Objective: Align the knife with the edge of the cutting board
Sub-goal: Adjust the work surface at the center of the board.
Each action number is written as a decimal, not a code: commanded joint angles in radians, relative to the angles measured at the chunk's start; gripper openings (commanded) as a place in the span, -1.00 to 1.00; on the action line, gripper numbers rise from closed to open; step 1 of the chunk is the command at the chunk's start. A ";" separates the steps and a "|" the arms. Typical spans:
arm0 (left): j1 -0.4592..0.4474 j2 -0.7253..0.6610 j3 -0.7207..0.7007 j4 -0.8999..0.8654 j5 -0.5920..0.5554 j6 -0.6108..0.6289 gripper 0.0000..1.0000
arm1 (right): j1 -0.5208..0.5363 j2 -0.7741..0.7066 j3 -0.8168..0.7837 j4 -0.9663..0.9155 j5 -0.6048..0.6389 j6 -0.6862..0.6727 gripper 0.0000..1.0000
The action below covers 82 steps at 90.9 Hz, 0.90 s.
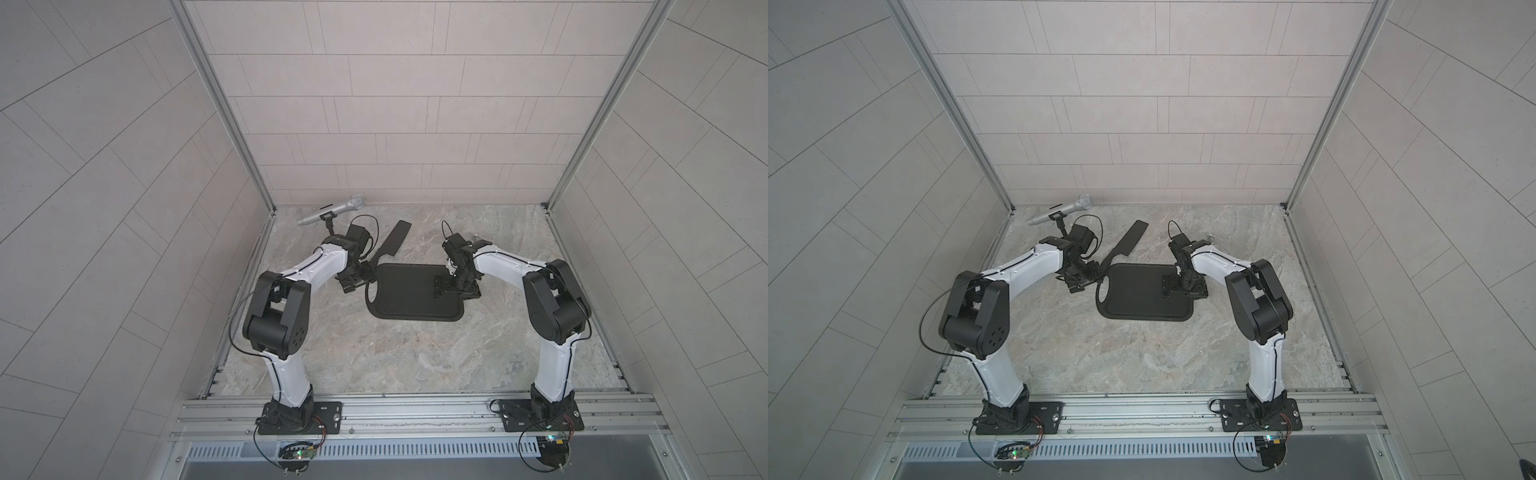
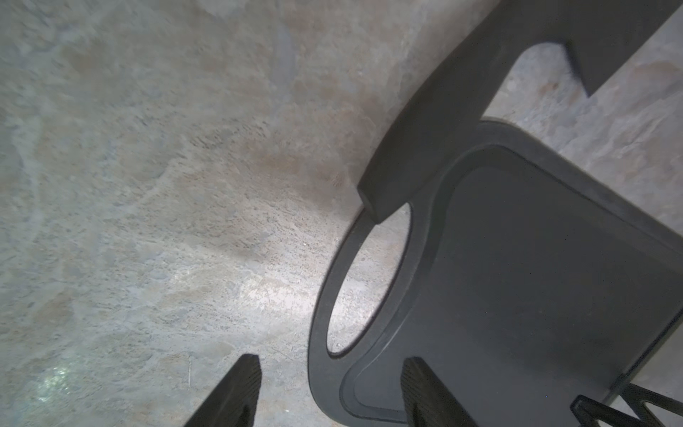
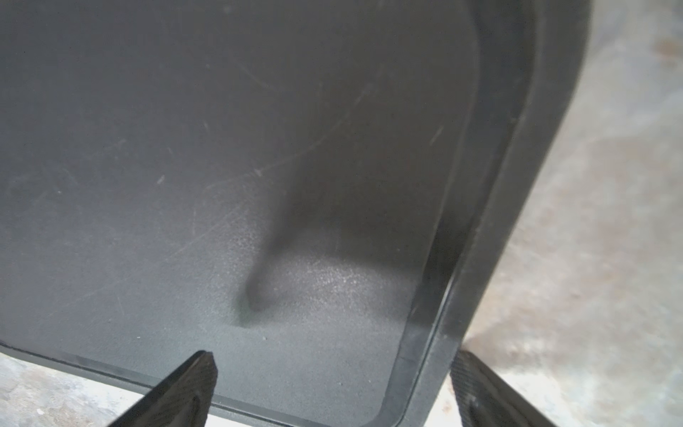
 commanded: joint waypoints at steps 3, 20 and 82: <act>0.015 0.026 0.052 -0.043 -0.031 0.031 0.31 | 0.032 0.080 0.008 0.077 -0.059 -0.013 1.00; 0.016 0.080 0.136 -0.064 -0.107 0.061 0.35 | 0.041 0.072 0.020 0.079 -0.066 -0.009 1.00; 0.016 0.155 0.126 -0.057 -0.160 0.088 0.31 | 0.038 0.018 -0.027 0.119 -0.119 -0.031 1.00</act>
